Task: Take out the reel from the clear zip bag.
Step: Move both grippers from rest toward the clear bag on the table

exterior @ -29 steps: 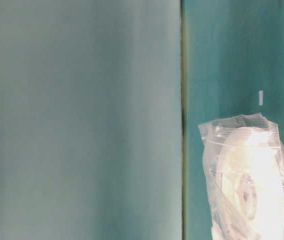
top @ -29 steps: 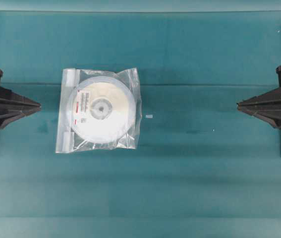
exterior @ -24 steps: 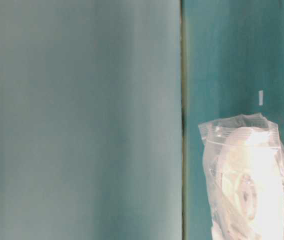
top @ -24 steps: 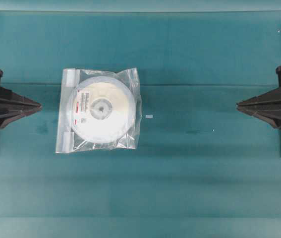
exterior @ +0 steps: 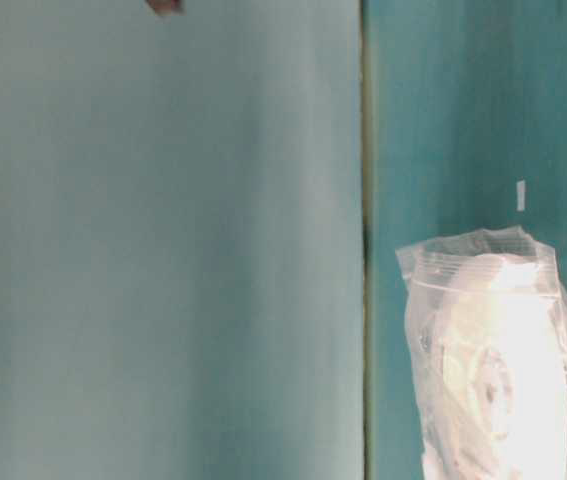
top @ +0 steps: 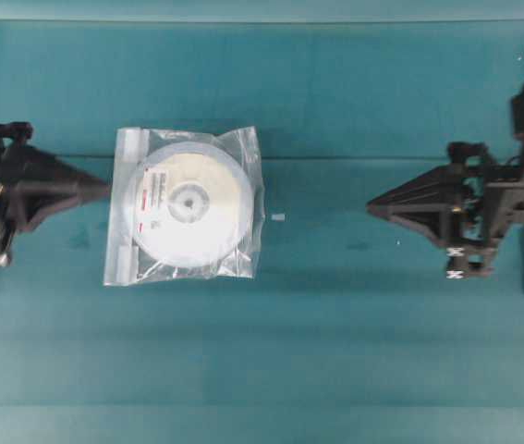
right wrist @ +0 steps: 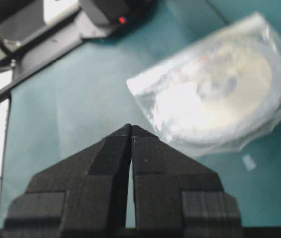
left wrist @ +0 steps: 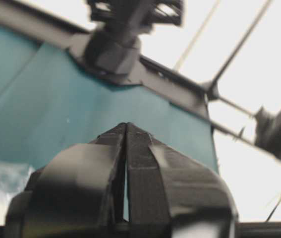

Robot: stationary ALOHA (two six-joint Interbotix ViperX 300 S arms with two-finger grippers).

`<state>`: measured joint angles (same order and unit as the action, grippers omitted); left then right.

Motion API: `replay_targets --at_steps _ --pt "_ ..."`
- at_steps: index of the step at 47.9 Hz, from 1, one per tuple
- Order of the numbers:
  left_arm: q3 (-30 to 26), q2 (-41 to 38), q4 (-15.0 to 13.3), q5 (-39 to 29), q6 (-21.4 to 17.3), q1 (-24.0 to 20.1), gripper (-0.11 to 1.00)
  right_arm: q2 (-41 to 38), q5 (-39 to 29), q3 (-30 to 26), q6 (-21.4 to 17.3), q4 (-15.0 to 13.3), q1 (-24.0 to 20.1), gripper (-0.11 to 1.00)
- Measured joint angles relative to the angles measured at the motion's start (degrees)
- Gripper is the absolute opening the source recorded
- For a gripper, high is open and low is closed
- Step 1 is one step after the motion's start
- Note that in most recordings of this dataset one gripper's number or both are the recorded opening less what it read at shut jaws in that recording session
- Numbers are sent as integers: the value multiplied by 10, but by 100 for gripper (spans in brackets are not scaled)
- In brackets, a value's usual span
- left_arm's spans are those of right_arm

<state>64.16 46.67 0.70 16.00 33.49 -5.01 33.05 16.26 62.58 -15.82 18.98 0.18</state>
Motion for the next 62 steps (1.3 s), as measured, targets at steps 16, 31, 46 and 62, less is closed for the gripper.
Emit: replay_targets --at_steps 16,31,46,62 --pt "20 -27 0 -109 132 -59 -3 -62 -1 -29 -42 3 18 0" --pt "83 -102 2 -111 134 -65 -2 -64 0 -30 -42 3 30 0" --pt "142 -157 2 -4 144 -74 52 -64 -18 -30 -42 3 32 0" --pt "139 -244 4 27 113 -104 90 -64 -42 -30 -43 3 32 0"
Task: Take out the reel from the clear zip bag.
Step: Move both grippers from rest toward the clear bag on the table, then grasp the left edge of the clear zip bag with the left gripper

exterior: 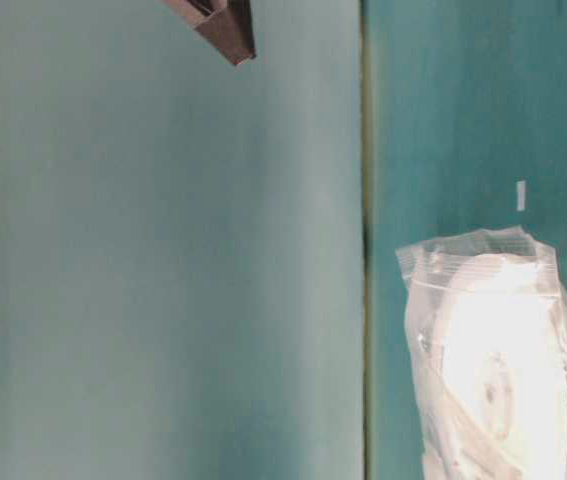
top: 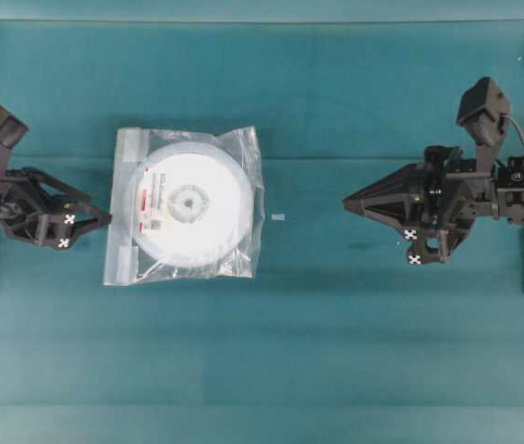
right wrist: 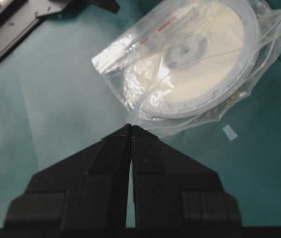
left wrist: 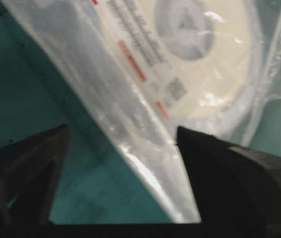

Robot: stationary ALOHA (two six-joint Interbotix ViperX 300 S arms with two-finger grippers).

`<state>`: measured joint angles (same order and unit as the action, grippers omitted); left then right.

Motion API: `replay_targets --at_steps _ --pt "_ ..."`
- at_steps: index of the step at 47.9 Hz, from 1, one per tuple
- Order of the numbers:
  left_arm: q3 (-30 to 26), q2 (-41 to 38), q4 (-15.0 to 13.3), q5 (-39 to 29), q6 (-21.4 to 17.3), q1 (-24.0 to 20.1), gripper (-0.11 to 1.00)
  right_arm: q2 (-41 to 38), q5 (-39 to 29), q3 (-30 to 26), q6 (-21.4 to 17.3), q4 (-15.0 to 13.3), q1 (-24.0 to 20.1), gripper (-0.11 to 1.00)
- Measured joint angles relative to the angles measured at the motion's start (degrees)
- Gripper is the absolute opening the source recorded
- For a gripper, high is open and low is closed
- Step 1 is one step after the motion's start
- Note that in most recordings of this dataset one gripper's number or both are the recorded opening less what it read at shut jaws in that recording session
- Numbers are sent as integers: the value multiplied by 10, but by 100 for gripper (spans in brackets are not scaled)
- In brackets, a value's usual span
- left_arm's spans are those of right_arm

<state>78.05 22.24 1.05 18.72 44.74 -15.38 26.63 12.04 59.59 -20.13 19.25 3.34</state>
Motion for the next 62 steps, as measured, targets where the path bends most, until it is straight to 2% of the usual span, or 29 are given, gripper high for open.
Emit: replay_targets --at_steps 10,26,44,62 --pt "0 -66 0 93 -2 -44 93 0 -1 1 0 0 0 0" --pt "-11 -149 0 153 -1 -52 93 5 0 6 0 0 0 0" --pt "-25 -171 0 164 0 -52 92 6 0 9 0 0 0 0" --pt "-29 -172 0 166 31 -52 92 6 -1 16 0 0 0 0"
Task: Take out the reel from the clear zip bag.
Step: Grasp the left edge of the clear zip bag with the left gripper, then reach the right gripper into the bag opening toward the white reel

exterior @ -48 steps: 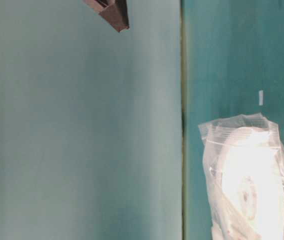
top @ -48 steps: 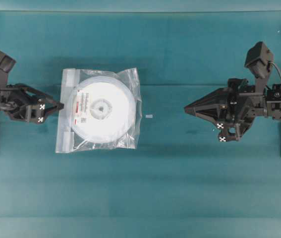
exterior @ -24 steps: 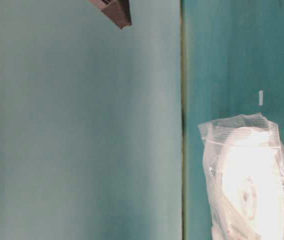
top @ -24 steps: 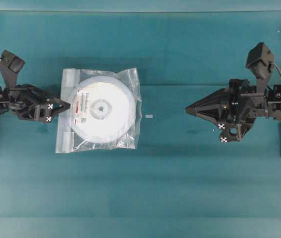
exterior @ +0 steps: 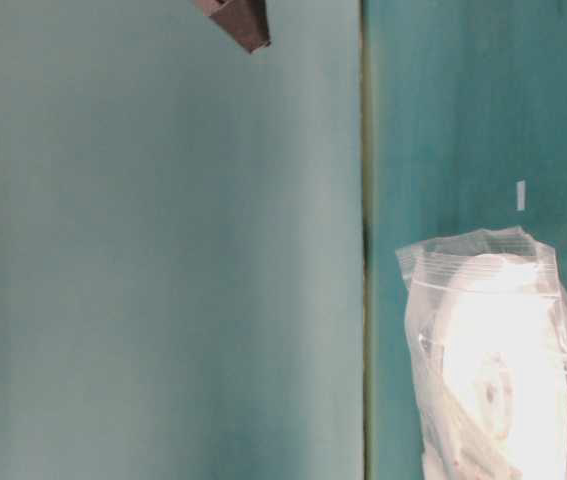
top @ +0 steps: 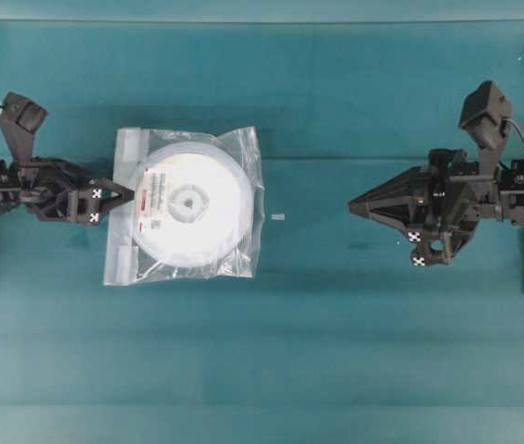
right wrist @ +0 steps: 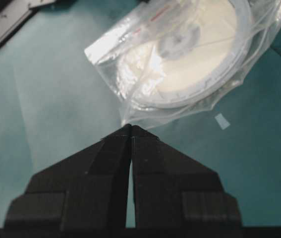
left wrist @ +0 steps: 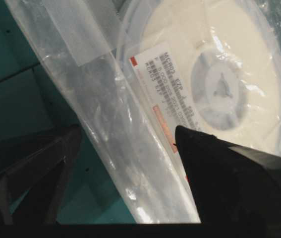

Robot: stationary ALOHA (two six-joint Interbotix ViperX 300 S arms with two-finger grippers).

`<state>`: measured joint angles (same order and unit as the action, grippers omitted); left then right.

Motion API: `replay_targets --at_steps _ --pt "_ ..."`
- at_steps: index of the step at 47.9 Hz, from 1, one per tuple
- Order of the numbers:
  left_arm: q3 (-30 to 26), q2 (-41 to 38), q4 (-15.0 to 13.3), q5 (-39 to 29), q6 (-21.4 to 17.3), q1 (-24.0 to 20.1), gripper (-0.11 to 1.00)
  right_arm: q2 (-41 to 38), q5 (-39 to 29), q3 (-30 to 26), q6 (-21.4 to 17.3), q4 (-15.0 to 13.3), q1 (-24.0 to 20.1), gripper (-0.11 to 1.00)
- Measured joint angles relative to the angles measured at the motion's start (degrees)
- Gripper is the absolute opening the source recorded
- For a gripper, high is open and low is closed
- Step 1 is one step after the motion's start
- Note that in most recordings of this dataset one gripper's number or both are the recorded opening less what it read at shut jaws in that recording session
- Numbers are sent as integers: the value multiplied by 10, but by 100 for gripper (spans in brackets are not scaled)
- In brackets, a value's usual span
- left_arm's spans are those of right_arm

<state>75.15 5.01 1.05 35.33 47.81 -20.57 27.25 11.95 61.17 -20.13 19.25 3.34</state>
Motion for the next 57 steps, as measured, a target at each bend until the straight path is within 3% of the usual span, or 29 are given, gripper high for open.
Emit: replay_targets --at_steps 9,16,22,31,36,49,52,57 --pt "-4 -2 0 -1 1 0 91 0 0 2 0 0 0 0" --pt "-4 -3 0 -4 1 0 82 0 0 2 0 0 0 0" --pt "-5 -2 0 -7 1 0 59 0 0 2 0 -1 0 0" --pt "-11 -2 0 -22 -3 -1 14 0 0 4 0 0 0 0" --pt "-17 -2 0 -31 -7 -1 0 -1 -13 5 -3 8 1 0" --pt "-30 2 0 -66 -13 -1 -1 -32 -86 -1 -25 31 29 5" --pt "-31 3 0 -68 -13 -1 -1 -45 -92 -7 -28 31 33 10" --pt "-31 4 0 -69 -13 -1 -1 -72 -94 -23 -29 32 44 29"
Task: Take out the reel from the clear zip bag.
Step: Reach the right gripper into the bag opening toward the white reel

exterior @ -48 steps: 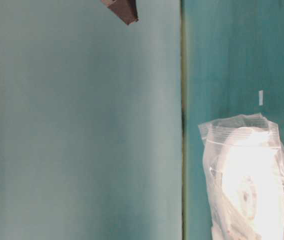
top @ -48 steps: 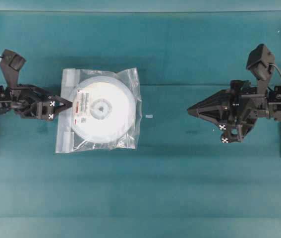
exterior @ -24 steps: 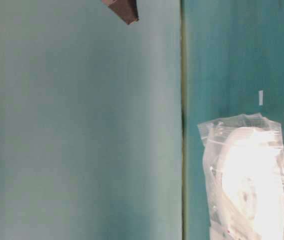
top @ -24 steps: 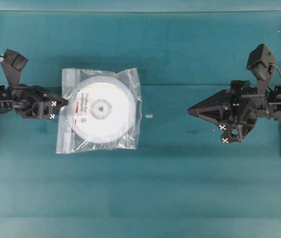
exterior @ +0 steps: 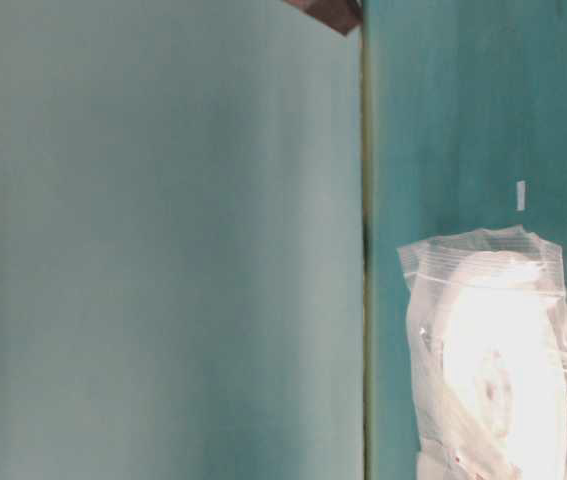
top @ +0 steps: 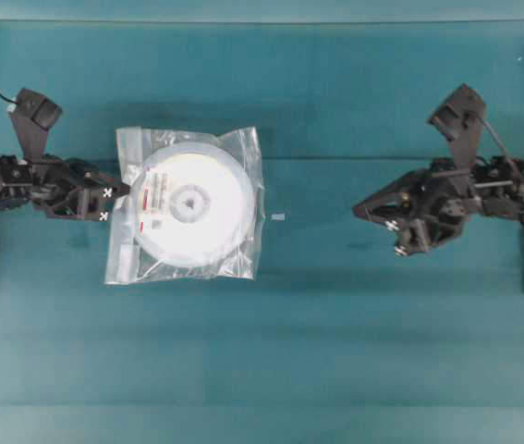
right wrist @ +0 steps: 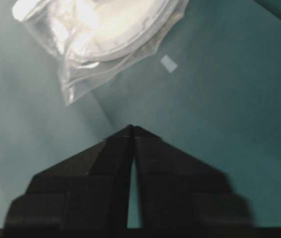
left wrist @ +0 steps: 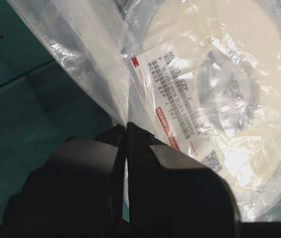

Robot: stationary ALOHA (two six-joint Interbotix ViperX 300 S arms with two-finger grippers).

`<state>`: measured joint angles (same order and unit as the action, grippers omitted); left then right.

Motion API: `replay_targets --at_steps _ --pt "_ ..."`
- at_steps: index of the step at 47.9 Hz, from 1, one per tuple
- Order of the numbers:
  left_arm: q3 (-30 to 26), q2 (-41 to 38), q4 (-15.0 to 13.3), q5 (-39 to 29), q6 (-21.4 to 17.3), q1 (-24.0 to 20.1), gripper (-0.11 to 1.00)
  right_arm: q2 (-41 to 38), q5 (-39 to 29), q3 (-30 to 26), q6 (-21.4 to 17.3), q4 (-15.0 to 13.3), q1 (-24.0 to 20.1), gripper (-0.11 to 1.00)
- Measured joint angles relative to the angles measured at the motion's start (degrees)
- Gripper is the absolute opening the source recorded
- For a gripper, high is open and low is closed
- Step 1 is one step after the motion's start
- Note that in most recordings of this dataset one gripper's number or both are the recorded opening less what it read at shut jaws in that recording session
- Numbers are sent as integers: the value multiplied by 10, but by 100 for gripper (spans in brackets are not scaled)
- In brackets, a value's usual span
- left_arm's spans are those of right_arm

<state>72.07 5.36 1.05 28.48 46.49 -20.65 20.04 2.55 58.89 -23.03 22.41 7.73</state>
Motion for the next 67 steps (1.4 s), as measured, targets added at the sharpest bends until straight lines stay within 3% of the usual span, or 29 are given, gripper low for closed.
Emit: replay_targets --at_steps 8,12,22,35,67 --pt "0 1 0 -1 0 0 -1 -61 -4 -40 -2 3 18 75" --pt "0 3 0 -1 0 1 -1 -98 -4 -65 -2 3 23 89" --pt "0 3 0 -1 0 0 -1 -182 -5 -118 -5 4 26 86" --pt "1 4 0 -7 0 1 -1 -241 -5 -162 -41 5 26 86" --pt "2 4 0 -10 0 0 -1 -312 4 -233 -69 5 18 85"
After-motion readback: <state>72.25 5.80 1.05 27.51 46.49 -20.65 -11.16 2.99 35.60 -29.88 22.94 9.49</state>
